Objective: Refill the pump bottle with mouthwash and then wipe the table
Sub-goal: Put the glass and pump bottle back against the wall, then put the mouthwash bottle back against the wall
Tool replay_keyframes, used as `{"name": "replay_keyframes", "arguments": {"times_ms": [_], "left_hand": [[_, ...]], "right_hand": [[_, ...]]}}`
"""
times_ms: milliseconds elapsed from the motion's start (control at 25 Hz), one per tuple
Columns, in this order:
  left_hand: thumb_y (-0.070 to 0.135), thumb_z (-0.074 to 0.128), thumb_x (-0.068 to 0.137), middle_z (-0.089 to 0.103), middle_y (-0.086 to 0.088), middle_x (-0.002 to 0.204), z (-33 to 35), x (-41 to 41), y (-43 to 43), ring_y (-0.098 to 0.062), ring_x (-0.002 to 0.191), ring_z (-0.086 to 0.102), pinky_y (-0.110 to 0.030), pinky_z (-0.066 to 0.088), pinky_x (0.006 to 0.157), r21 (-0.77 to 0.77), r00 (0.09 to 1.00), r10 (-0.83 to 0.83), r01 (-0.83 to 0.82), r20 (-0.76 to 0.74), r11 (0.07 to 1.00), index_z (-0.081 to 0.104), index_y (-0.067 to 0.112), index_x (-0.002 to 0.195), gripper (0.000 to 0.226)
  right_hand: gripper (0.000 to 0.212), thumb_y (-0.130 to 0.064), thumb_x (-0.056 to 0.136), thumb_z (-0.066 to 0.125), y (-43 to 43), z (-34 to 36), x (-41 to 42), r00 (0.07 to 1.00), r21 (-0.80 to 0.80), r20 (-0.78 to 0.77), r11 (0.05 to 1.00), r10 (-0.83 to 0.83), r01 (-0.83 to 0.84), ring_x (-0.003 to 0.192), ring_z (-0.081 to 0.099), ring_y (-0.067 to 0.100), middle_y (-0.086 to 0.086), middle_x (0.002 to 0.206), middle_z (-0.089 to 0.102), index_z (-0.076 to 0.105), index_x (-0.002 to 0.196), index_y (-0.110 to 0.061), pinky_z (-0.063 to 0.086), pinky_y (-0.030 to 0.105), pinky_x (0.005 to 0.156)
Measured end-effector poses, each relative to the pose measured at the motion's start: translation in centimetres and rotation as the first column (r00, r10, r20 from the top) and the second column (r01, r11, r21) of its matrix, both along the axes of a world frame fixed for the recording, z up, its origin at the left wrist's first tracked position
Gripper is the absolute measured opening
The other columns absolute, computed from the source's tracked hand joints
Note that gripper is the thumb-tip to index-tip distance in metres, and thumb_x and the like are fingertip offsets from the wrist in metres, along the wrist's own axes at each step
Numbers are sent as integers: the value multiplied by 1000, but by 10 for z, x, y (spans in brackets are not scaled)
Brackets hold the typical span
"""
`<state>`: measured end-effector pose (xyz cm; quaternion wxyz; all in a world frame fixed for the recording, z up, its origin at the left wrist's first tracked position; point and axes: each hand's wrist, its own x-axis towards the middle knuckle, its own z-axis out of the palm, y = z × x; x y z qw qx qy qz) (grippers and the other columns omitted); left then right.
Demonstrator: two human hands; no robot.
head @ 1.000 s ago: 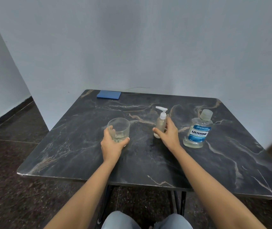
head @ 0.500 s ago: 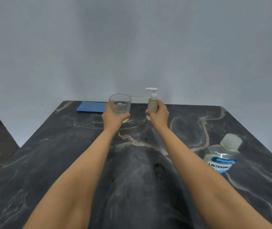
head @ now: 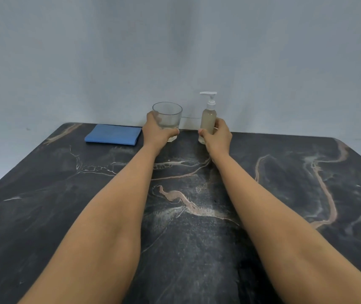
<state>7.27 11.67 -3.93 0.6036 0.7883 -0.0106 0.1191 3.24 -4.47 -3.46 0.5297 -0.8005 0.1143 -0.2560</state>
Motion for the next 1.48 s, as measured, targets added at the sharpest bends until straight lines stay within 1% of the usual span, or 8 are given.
{"name": "replay_keyframes", "arguments": {"times_ms": [240, 400, 520, 600, 840, 960, 1240, 1480], "left_hand": [[20, 84, 69, 46, -13, 136, -1, 1, -7, -26, 123, 46, -25, 39, 88, 23, 999, 5, -4, -53, 1000, 33, 6, 136, 85], [26, 84, 69, 42, -18, 136, 15, -34, -4, -31, 124, 43, -30, 39, 93, 48, 984, 134, -129, -116, 990, 30, -1, 135, 90], [30, 79, 76, 38, -21, 139, 22, -78, -1, -34, 130, 37, -39, 35, 104, 117, 976, 175, -161, -127, 980, 29, -4, 139, 88], [31, 76, 79, 37, -19, 142, 30, -118, -1, -34, 132, 36, -42, 35, 107, 153, 979, 159, -140, -124, 978, 28, -2, 142, 86], [29, 69, 86, 41, -12, 140, 55, -249, -7, -26, 129, 41, -35, 38, 101, 277, 1000, 27, -23, -10, 961, 37, 8, 139, 66], [30, 68, 85, 46, -11, 135, 61, -311, -12, -27, 126, 43, -38, 42, 100, 303, 1000, 16, -18, 12, 953, 40, 9, 135, 61], [33, 65, 88, 49, -8, 133, 38, -427, -28, -24, 129, 40, -34, 39, 98, 289, 1000, -10, 6, 12, 957, 44, 11, 131, 53], [32, 63, 90, 51, -7, 130, 19, -465, -32, -24, 127, 42, -35, 40, 99, 302, 1000, 3, -6, 12, 953, 46, 10, 130, 49]], "right_hand": [[50, -12, 81, 72, -3, -8, -4, 999, -10, -44, 1000, 16, -16, 114, 55, 23, 11, 126, 58, 52, 127, -7, 39, 21, 86], [68, -11, 82, 71, 4, 6, -31, 993, 30, -118, 1000, -1, 5, 127, 45, 26, 12, 138, 45, 37, 140, -4, 35, 25, 98], [60, -8, 86, 65, 14, 14, -74, 995, -21, -96, 1000, 9, -11, 126, 43, 25, 13, 139, 40, 37, 139, -4, 29, 19, 98], [57, -8, 87, 61, 20, 24, -112, 996, -32, -89, 999, 26, -29, 124, 46, 25, 12, 140, 39, 37, 139, -5, 33, 24, 105], [56, -9, 90, 58, 31, 48, -244, 995, -46, -80, 997, 52, -56, 128, 41, 22, 11, 142, 37, 34, 141, -5, 30, 23, 103], [55, -12, 91, 58, 29, 51, -312, 995, -47, -63, 996, 73, -76, 130, 40, 21, 10, 143, 39, 35, 140, -6, 30, 26, 106], [44, -13, 88, 62, 1, 30, -424, 998, -16, 43, 999, -39, 40, 119, 48, 20, 7, 128, 48, 44, 128, -9, 40, 26, 98], [83, -16, 76, 76, -29, 26, -449, 932, -20, 57, 933, -357, 358, 129, 37, 31, 18, 142, 31, 27, 141, -5, 33, 37, 106]]}}
